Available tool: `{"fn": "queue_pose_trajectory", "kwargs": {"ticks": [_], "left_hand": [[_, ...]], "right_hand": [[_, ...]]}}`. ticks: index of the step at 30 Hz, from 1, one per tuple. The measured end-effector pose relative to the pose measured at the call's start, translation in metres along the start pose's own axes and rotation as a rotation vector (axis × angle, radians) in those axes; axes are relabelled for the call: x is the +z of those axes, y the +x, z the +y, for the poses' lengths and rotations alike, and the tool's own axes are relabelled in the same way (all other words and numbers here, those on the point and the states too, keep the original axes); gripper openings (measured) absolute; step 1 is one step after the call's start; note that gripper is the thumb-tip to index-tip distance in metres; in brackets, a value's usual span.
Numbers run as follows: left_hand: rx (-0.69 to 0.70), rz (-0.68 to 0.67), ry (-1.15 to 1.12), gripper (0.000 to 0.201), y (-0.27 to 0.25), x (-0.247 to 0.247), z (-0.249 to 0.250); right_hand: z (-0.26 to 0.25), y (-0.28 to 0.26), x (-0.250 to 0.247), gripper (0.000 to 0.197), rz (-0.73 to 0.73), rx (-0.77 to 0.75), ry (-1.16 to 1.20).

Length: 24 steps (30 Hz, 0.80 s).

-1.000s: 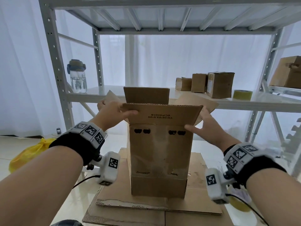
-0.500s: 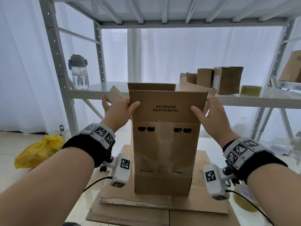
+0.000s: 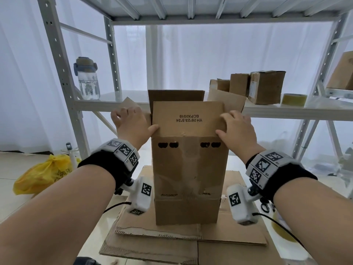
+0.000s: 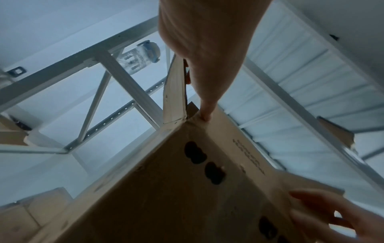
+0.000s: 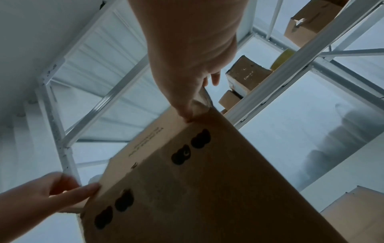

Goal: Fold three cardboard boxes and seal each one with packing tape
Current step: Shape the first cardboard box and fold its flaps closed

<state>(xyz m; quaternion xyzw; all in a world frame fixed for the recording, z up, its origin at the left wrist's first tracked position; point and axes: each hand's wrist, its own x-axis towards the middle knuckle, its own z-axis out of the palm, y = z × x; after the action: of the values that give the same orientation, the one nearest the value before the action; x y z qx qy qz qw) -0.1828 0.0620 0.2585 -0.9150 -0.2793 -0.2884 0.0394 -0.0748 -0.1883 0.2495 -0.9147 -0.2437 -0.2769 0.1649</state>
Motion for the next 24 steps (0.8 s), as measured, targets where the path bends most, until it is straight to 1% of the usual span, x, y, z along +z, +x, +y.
{"fn": "queue_pose_trajectory", "kwargs": {"ticks": [1, 2, 3, 4, 5, 7, 8, 9, 10, 12, 14, 17, 21, 22, 24], "left_hand": [[0.066, 0.01, 0.037, 0.062, -0.002, 0.003, 0.001], [0.152, 0.037, 0.075, 0.056, -0.003, 0.005, 0.002], [0.247, 0.054, 0.11, 0.05, -0.004, 0.006, 0.003], [0.339, 0.038, 0.129, 0.045, -0.005, 0.007, 0.005], [0.416, -0.021, 0.126, 0.044, -0.007, 0.007, 0.008], [0.503, -0.194, 0.128, 0.053, -0.01, 0.01, 0.015], [0.523, -0.24, 0.129, 0.056, -0.013, 0.015, 0.017], [0.53, -0.248, 0.112, 0.057, -0.015, 0.019, 0.019], [0.52, -0.226, 0.079, 0.055, -0.019, 0.025, 0.019], [0.483, -0.133, 0.003, 0.051, -0.028, 0.035, 0.02], [0.456, -0.032, -0.04, 0.047, -0.037, 0.042, 0.023], [0.435, 0.067, -0.079, 0.043, -0.043, 0.048, 0.024], [0.395, 0.105, -0.063, 0.047, -0.048, 0.058, 0.022], [0.387, 0.105, -0.07, 0.049, -0.05, 0.061, 0.021], [0.379, 0.128, -0.125, 0.056, -0.058, 0.067, 0.016]], "right_hand": [[-0.004, -0.001, 0.002, 0.041, -0.039, -0.016, -0.107], [-0.007, -0.001, 0.005, 0.036, -0.064, -0.028, -0.204], [-0.01, -0.001, 0.008, 0.036, -0.081, -0.047, -0.289], [-0.011, -0.002, 0.01, 0.038, -0.092, -0.075, -0.349], [-0.012, -0.001, 0.012, 0.041, -0.108, -0.105, -0.37], [-0.012, 0.0, 0.015, 0.048, -0.214, -0.117, -0.298], [-0.013, 0.0, 0.017, 0.051, -0.285, -0.099, -0.249], [-0.013, -0.001, 0.018, 0.053, -0.333, -0.077, -0.219], [-0.014, -0.003, 0.021, 0.054, -0.351, -0.061, -0.205], [-0.013, -0.01, 0.028, 0.052, -0.305, -0.06, -0.169], [-0.012, -0.019, 0.035, 0.047, -0.177, -0.076, -0.072], [-0.014, -0.031, 0.043, 0.041, 0.019, -0.087, 0.091], [-0.019, -0.041, 0.057, 0.037, 0.105, -0.092, 0.128], [-0.018, -0.044, 0.061, 0.039, 0.139, -0.089, 0.161], [-0.014, -0.055, 0.068, 0.048, 0.215, -0.088, 0.262]]}}
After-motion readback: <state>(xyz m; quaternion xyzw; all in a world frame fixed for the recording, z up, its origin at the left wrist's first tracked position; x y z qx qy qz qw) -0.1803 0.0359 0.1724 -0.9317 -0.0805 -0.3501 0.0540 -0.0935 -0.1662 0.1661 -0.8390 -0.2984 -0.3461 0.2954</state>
